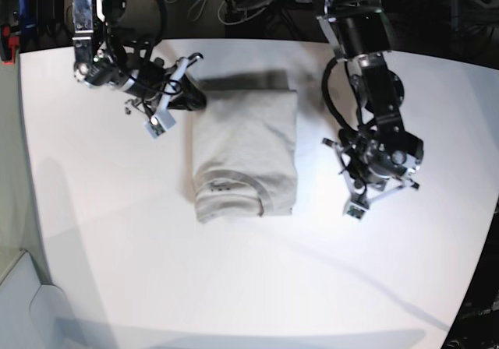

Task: Layout the t-shirt on the table in an organized manner, then fold the t-shirt properly
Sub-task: 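Press the stack's edge with the right gripper to square it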

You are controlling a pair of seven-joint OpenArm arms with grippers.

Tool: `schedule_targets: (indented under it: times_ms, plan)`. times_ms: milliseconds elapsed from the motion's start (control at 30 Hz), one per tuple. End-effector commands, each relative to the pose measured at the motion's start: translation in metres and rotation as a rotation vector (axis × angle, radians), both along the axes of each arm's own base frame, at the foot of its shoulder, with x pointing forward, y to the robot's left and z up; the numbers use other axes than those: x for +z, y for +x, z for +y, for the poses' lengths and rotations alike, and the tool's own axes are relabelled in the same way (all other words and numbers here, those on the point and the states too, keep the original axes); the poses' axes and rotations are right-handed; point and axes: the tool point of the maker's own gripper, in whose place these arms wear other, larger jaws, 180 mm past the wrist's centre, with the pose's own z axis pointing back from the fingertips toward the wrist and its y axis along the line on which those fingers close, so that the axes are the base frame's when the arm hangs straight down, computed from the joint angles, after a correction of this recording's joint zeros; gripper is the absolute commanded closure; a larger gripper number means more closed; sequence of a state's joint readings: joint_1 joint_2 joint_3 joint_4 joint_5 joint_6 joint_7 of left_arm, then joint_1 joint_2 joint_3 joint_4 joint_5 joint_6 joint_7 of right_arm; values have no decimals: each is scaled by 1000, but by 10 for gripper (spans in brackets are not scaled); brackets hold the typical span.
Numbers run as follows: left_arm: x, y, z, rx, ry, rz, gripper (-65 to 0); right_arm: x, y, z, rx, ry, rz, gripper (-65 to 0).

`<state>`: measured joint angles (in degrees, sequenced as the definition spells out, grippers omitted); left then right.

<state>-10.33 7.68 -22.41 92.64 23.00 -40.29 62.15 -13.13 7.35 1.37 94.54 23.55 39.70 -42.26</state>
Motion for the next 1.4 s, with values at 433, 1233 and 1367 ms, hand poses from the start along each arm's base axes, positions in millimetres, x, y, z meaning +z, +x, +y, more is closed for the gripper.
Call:
schedule_targets:
  times_ms: [433,1233,1367]
  plan:
    - [28,-70,98,279,121,-64,0,85,-2,15,50,18,-249,-19]
    - [-16,-198,116,307,205,169,0,28,20,128,262,206,-86,-19]
    - [-17,-203,116,306,206,180,0,11,28,126,237,216,-47,-19]
